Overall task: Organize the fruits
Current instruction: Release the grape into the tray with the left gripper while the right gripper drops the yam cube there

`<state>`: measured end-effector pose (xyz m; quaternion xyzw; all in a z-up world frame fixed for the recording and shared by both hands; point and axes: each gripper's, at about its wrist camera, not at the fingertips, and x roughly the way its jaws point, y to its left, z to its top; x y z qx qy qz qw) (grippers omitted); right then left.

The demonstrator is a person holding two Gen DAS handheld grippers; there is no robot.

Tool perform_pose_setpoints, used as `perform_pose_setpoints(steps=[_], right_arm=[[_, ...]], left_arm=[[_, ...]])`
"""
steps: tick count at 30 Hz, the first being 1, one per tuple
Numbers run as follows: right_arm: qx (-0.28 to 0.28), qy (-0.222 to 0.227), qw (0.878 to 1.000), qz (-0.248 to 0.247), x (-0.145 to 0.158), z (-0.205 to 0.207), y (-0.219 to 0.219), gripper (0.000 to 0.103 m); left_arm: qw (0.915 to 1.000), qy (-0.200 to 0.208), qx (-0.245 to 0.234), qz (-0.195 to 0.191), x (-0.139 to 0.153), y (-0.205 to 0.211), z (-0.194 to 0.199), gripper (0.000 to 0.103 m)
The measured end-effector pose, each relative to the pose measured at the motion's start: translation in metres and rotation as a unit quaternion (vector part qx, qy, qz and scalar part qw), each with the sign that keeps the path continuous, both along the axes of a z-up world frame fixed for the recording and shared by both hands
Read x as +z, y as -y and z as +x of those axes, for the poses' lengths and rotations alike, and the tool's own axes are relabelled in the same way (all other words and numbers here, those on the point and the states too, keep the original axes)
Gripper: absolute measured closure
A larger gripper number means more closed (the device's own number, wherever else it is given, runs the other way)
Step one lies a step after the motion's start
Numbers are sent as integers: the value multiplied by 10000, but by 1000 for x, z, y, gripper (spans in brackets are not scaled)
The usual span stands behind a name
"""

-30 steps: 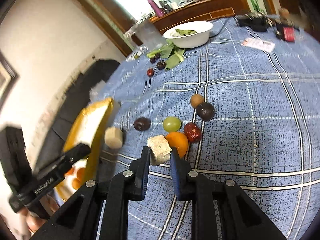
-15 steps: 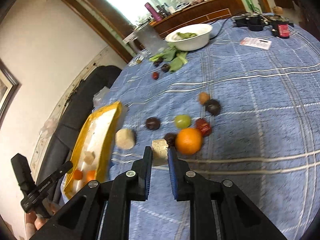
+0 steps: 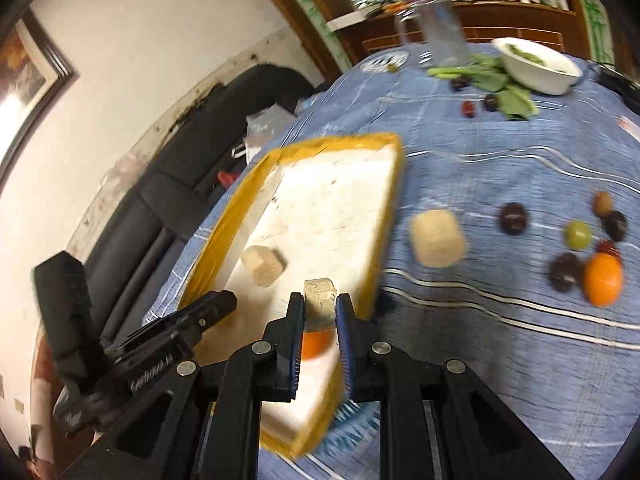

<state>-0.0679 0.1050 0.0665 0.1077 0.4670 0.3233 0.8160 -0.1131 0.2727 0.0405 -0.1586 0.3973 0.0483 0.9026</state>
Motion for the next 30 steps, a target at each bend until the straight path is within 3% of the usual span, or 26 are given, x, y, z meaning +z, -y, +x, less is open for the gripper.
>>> perform_pose_setpoints(steps=[7,9,14,17,22,26,30], right_arm=[[98,-19,9991,-423,-17,14,-39,84],[108,-46,9988,-467,-18,16,-41,84],[68,5,9988,-479,-13,14,-37,81],[2,38,9992,-393,-6,10,-26,80],[-199,267,9986,-409,8,-4,-1,79],[-395,362,9969,-584,6,-19,15,77],[-624,455,9903,-1156,-4,-37,20,77]], left_arm=[[9998,-130,55,-144,-9,-7,0,77],[9997,-140,58,-178,-10,-9,1,65],[9998,-25,-12,-221,-6,-6,0,46],[10000,-32,-16,-52,-7,-1,1,46],[9999,21,87,-96,-1,-2,-5,42],[9995,164,256,113,13,2,-13,31],[9962,369,394,688,30,15,-21,25]])
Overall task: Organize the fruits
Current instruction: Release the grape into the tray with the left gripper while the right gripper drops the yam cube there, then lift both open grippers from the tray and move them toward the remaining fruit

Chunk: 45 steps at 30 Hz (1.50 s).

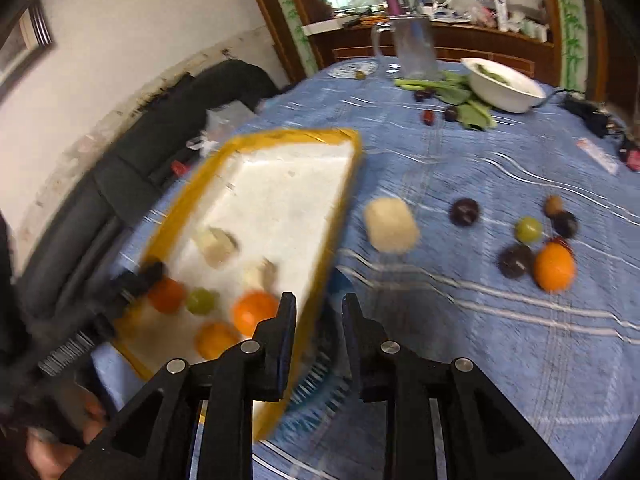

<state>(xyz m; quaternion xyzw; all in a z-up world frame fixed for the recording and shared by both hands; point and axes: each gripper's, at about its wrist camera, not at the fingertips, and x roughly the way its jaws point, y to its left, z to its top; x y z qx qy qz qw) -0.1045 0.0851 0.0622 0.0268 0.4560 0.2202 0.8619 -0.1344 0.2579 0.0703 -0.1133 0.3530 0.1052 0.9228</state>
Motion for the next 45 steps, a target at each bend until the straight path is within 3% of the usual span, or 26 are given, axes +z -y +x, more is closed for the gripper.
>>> perform_pose_setpoints(steps=[5,9,19,24,32,40,42,45], right_arm=[[157,-372,9989,-258,-26,-10,-8,77],[281,-369,9983,-354,-27,-16,-17,77],[442,-203,9984,-302,-17,-26,-20,76],[206,35,9994,-282,-5,-26,9,62],[-535,371,9976,-243,25,-12,87,62],[-1577,1158,9802,-303,100,6,183,60],[-1716,1290,9764,-227,113,10,197,46],[-1758,1264,9762,-102,111,20,204,41]], left_arm=[[9988,257,-21,407,17,15,-10,23],[9974,373,-41,613,26,21,-17,23],[9970,398,-93,652,32,24,-19,23],[9966,415,-155,697,34,32,-18,23],[9958,503,-590,485,53,47,-15,23],[9877,752,-1364,114,98,74,1,18],[9854,744,-1528,65,104,85,7,17],[9823,619,-1769,60,100,107,18,17]])
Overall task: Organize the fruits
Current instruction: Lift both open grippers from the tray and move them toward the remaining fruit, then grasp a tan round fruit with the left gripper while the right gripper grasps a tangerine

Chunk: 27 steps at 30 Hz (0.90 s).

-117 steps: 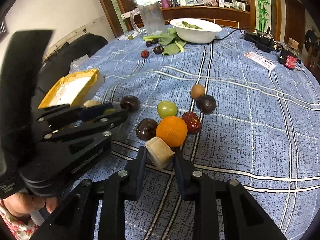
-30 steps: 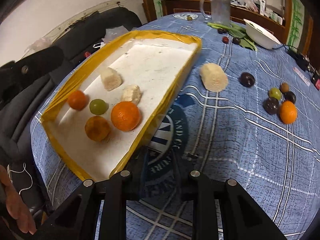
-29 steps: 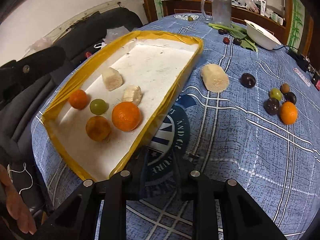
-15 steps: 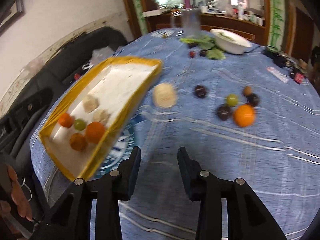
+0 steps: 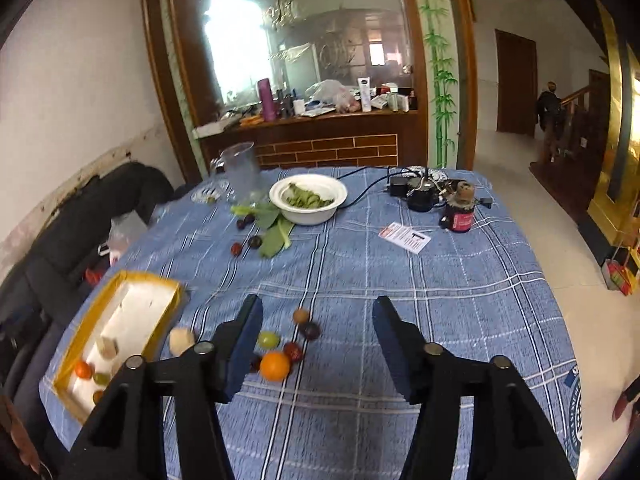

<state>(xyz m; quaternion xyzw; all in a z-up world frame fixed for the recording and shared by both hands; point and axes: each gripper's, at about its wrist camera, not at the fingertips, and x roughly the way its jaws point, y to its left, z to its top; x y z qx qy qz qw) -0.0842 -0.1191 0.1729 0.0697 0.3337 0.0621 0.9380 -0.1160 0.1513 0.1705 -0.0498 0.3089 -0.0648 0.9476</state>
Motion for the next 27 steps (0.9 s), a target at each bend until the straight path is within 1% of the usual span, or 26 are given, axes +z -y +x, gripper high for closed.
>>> perform_pose_setpoints(steps=[3,5,10,12,15,19,23,25,26,27], right_arm=[[246,-338,9989,203,-31,13,-10,41],[441,-673,9965,246,-60,24,-22,42],[690,-1101,9912,257,-111,45,-39,42],[757,-1224,9889,357,-124,51,-40,42],[899,-1327,9865,333,-134,53,-43,42],[1057,-1362,9848,223,-141,53,-49,43],[1164,-1310,9843,227,-143,53,-56,54],[1182,-1281,9845,186,-144,53,-60,55],[1208,-1275,9843,173,-144,52,-61,56],[1247,-1287,9836,218,-145,52,-61,60]], left_arm=[[9996,-234,-151,-59,-15,15,13,17],[9991,-388,-130,-81,-28,19,23,17],[9962,-818,-67,-290,-60,14,49,17],[9935,-1071,-62,-393,-75,12,62,17],[9900,-1299,-137,-535,-90,15,79,17],[9884,-1366,-333,-574,-100,31,93,17],[9852,-1459,-539,-719,-107,47,109,18],[9841,-1477,-590,-794,-110,50,118,18],[9845,-1483,-592,-723,-111,52,122,18],[9852,-1487,-603,-602,-113,53,126,20]])
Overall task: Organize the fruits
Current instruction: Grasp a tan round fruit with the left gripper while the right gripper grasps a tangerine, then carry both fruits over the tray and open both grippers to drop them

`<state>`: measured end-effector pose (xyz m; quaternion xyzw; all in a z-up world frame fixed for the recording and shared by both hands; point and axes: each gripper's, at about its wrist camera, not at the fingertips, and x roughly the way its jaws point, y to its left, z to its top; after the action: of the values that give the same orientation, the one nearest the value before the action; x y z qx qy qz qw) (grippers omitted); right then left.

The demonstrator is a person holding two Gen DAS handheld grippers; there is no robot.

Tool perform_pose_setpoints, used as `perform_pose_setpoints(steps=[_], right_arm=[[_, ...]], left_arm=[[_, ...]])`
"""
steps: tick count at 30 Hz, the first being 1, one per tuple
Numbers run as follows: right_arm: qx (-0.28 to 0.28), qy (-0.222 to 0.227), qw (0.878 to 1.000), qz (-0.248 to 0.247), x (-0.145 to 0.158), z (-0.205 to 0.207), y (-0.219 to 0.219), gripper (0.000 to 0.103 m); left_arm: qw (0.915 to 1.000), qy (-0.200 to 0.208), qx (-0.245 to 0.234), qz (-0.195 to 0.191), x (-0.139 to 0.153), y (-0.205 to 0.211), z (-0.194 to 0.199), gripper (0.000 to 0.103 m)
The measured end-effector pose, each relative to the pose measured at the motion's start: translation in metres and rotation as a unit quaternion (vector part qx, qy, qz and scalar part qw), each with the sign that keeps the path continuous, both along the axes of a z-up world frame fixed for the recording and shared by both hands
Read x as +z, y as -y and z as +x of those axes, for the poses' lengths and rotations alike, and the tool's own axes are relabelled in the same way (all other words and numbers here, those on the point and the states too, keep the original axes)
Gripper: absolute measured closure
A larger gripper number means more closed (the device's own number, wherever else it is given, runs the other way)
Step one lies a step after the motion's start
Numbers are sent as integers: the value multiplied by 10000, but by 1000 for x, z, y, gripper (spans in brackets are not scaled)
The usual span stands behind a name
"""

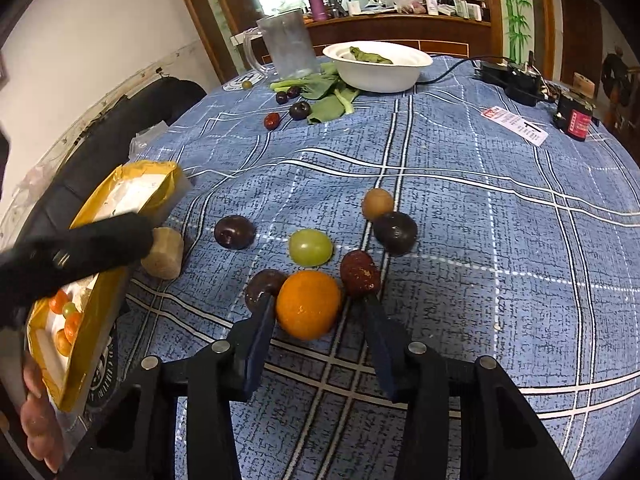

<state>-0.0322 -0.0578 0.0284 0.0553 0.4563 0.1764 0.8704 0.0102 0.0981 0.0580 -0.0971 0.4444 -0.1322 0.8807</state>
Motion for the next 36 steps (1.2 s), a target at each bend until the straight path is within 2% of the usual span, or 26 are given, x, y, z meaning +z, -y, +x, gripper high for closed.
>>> perform_pose_setpoints(steps=[2,5,9,11,13,16,17,18,20,22,26,29,32,36], right_arm=[[35,-13,10000,82,1,0,0,69],[-39,10,10000,9,2,-1,1,69],[-121,-35,9999,114,2,0,9,69],[-162,-28,9998,144,4,0,12,69],[-212,-47,9996,202,4,0,15,69],[-268,-90,9993,256,4,1,19,69],[-281,-99,9992,262,3,1,20,69],[-294,-110,9991,276,3,1,20,69],[-307,-143,9989,313,3,1,21,69],[-314,-158,9988,335,2,0,22,69],[-392,-134,9985,361,4,-1,27,69],[-418,-204,9976,509,3,1,31,69],[-417,-250,9970,603,2,1,32,69],[-370,-257,9964,716,4,0,32,69]], left_arm=[[9997,-6,-94,235,-2,2,7,20],[9966,-23,-292,775,-8,4,18,20],[9843,-170,-488,1686,-30,13,20,20],[9804,-127,-568,1880,-33,16,13,20],[9832,-203,-632,1702,-29,13,1,20],[9900,-296,-1126,792,-11,1,-23,27],[9904,-246,-1144,735,-6,-2,-30,27],[9899,-67,-1071,923,-1,-4,-36,27],[9821,354,-918,1606,0,-1,-42,27],[9754,311,-855,2010,-13,1,-37,27],[9702,127,-1189,2107,-36,11,-34,27],[9677,66,-1203,2215,-40,15,-31,29],[9663,-72,-1219,2266,-43,16,-28,65],[9737,-142,-1135,1968,-41,8,-26,66]])
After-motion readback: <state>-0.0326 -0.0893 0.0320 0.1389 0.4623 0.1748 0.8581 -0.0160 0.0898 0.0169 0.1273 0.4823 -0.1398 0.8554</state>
